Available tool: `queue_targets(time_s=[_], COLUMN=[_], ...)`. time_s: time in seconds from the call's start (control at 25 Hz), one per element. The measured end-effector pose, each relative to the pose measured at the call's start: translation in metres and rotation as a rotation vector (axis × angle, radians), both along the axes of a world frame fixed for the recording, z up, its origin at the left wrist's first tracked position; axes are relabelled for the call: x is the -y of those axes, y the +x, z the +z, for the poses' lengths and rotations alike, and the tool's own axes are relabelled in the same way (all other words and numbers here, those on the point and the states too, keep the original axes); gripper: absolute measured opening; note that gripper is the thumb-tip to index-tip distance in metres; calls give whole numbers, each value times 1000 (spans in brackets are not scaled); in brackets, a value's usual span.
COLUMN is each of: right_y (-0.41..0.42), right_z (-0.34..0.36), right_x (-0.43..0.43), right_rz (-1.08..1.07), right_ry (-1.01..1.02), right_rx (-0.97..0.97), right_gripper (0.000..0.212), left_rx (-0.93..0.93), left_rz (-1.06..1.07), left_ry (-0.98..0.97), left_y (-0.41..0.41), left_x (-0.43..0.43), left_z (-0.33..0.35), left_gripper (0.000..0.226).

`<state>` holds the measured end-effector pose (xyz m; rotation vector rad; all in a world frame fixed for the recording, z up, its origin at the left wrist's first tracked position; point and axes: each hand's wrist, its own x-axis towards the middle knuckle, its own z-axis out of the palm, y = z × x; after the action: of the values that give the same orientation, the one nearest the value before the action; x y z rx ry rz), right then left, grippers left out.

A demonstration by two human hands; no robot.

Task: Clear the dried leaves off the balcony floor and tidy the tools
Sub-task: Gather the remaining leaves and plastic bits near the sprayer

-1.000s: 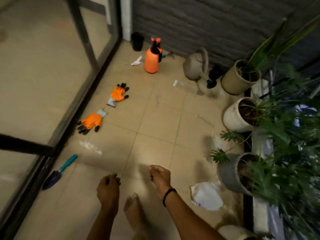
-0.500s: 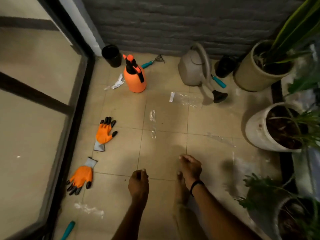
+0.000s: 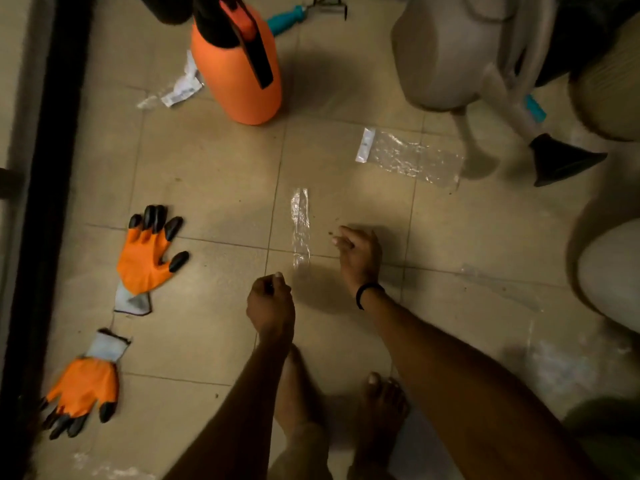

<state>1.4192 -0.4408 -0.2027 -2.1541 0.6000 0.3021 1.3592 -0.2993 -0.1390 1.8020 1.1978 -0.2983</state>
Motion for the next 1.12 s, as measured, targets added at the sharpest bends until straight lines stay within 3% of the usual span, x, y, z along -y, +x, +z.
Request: queue_targets(time_s=[0.16, 0.32, 0.4, 0.48, 0.6, 0.72, 0.84, 1.12], right_y=[9, 11, 12, 6, -26, -58, -77, -161], right_z=[-44, -58, -53, -38, 21, 108, 196, 348], right_x=[-7, -4, -3, -5, -17, -46, -82, -189], right_rz=[141, 388, 467, 464, 425, 336, 352, 761], right_ry=[-83, -342, -449, -430, -258, -71, -8, 1], right_rx=[141, 258, 195, -57, -268, -287, -274, -166], right_gripper=[16, 10, 14, 18, 19, 20, 16, 17], left_rx=[18, -10, -28, -39, -27, -15, -13, 39], left_rz=[-1, -7, 17, 27, 81, 122, 236, 693], left_ry=[35, 33, 11, 6, -4, 20, 50, 142], left_y=[7, 1, -2, -5, -14, -32, -64, -221], left_x=[-11, -14, -15, -16, -22, -38, -64, -126], left_z=[-43, -55, -42, -20, 34, 96, 167, 298], left_gripper=[22, 26, 28, 27, 24, 23, 21, 25])
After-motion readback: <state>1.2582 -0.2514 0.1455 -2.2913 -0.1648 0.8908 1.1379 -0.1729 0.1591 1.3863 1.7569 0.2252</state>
